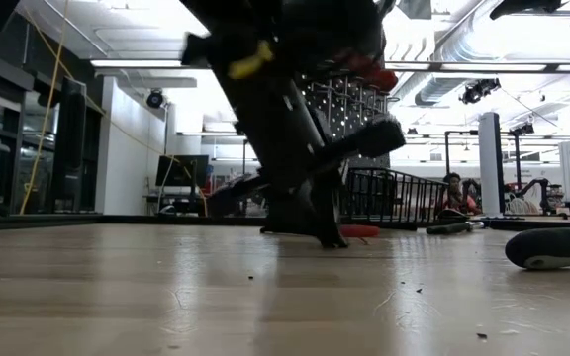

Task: Hang tools onto peg board
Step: Hang the red allen wrench on the peg board

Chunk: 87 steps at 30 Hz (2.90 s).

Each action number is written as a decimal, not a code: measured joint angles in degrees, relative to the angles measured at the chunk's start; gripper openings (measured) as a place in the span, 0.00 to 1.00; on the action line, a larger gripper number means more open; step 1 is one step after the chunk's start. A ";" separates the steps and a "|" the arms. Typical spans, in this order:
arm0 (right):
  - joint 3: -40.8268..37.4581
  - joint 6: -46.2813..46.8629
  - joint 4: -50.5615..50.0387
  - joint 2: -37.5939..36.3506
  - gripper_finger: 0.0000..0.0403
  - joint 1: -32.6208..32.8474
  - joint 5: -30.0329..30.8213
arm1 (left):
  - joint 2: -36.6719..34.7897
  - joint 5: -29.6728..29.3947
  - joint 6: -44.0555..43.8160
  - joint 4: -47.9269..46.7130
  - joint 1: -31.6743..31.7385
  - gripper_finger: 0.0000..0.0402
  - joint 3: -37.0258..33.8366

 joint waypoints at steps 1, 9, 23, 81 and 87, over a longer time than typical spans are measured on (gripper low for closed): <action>0.00 0.59 -0.63 -0.13 0.63 -0.02 -1.76 | -0.07 -0.15 -1.01 0.00 -1.22 0.00 -0.03; -2.45 0.91 -1.81 -2.40 0.60 0.00 -8.13 | -6.31 -8.17 7.55 -0.36 -5.32 0.00 -0.93; -2.58 14.43 0.19 -4.78 0.01 0.00 3.97 | -6.44 -27.93 42.92 11.64 7.89 0.00 -0.66; -4.21 3.68 -2.10 -4.36 0.00 0.05 -21.92 | -14.01 1.47 36.04 0.38 -8.61 0.01 -1.07; -9.70 0.85 -0.80 -4.33 0.00 0.11 -25.54 | -13.84 11.61 35.18 -5.46 -6.27 0.15 -1.11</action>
